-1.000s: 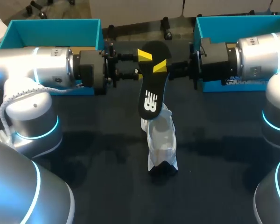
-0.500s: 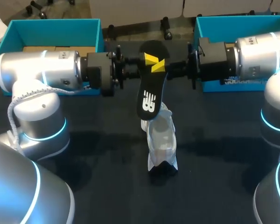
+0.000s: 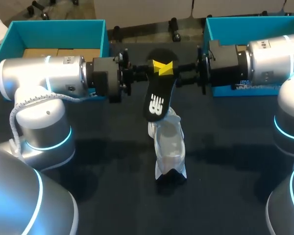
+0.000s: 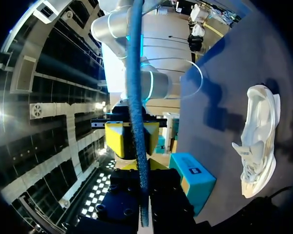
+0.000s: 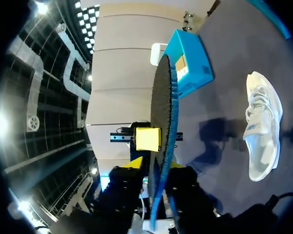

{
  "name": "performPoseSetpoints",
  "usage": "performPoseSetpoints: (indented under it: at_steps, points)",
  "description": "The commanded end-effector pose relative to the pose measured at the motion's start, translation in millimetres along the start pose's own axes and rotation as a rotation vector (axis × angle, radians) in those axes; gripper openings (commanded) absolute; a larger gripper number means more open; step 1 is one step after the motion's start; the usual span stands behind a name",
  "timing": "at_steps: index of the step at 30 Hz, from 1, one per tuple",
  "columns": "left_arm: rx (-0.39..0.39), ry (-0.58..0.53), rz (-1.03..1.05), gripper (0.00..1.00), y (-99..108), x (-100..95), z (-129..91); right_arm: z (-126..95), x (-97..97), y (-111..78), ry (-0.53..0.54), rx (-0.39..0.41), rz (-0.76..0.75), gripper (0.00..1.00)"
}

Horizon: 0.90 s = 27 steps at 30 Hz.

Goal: Take the shoe out of the shoebox, open the shoe tongue, remove and reinsert the insole, then place the shoe into the shoebox

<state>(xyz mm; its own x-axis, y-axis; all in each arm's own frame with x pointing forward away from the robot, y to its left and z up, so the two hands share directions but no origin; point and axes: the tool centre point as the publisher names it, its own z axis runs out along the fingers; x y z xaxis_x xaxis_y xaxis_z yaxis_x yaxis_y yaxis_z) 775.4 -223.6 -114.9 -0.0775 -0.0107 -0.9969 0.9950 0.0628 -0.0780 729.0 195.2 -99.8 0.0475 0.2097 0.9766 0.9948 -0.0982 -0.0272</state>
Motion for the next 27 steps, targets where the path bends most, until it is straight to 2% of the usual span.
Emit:
performPoseSetpoints:
  at_steps: [1,15,27]
  points:
    - [-0.001,-0.002,-0.004,0.00,-0.5,4.0,1.9,-9.2,-5.2,-13.2,-0.006,-0.040,-0.007,1.00]
    - [0.018,0.023,-0.099,0.00,-17.8,8.1,-15.2,-54.3,-30.5,-30.9,-0.118,-0.129,-0.101,1.00]
    - [0.033,0.037,-0.179,0.00,-35.8,18.9,-22.3,-86.0,-38.2,-37.4,-0.238,-0.096,-0.277,1.00]
